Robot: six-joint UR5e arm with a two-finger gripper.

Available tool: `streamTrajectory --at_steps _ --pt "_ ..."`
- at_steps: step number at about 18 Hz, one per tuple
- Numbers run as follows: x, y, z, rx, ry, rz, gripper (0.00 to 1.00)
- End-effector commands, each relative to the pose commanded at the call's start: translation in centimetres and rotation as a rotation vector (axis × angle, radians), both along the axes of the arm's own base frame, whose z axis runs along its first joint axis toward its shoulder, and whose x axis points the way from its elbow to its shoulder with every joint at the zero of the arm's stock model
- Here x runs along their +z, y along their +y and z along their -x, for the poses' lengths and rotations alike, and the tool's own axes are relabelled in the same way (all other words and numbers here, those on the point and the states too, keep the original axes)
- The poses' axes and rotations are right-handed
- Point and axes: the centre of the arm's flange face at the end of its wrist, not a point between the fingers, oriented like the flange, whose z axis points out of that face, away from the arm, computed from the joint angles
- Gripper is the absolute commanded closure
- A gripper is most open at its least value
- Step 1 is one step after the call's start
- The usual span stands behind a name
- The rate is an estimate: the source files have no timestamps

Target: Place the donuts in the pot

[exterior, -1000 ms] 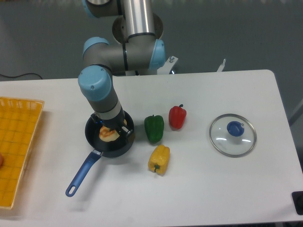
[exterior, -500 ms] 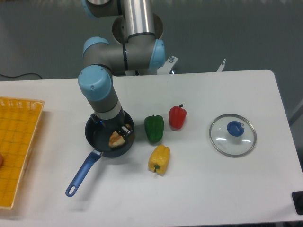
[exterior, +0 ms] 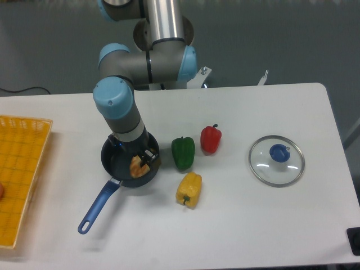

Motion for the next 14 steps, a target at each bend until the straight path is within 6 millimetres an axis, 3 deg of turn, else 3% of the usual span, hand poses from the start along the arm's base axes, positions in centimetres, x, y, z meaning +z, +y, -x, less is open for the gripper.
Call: streamTrajectory --at_steps 6,11,14 --pt "1.3 -1.3 3.5 0.060 0.014 -0.020 0.01" --pt "2.0 -2.7 6.8 0.092 0.023 -0.026 0.00" --pt "2.7 -5.1 10.1 0.071 0.024 -0.021 0.00"
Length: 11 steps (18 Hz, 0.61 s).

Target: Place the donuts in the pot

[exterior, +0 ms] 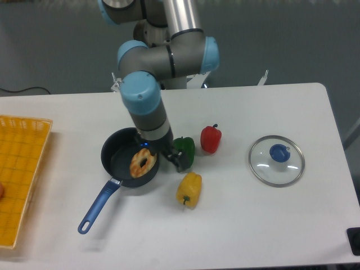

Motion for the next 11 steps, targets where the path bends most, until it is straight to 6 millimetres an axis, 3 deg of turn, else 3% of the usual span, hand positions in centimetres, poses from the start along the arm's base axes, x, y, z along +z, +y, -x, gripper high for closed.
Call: streamTrajectory --at_steps 11 --pt "0.3 -8.9 10.2 -0.145 -0.014 0.032 0.00"
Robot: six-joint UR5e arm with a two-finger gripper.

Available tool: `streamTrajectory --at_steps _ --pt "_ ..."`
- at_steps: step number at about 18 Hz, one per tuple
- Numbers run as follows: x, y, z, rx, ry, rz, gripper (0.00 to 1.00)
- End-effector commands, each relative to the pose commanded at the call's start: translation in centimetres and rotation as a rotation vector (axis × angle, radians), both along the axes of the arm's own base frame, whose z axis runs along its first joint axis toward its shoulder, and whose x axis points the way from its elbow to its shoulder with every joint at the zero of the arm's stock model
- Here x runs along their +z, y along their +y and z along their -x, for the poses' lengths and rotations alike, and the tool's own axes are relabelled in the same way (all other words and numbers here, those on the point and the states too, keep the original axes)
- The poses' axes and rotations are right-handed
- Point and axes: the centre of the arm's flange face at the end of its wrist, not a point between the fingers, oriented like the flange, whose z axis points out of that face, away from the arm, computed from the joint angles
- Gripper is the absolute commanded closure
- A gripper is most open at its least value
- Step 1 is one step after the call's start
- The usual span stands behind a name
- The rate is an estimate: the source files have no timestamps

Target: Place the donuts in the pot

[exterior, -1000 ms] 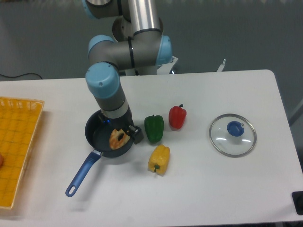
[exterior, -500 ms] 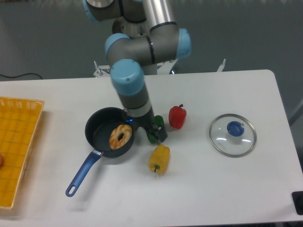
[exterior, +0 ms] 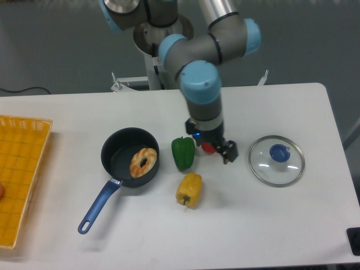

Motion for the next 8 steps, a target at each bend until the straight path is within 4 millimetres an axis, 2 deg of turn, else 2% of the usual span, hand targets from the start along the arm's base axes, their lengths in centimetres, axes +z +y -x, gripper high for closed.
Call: streamTrajectory --at_steps 3,8 --pt "-0.1 -2.5 2.2 -0.035 -0.006 0.008 0.00" --pt "-0.5 -4.6 4.3 -0.051 -0.008 0.020 0.00"
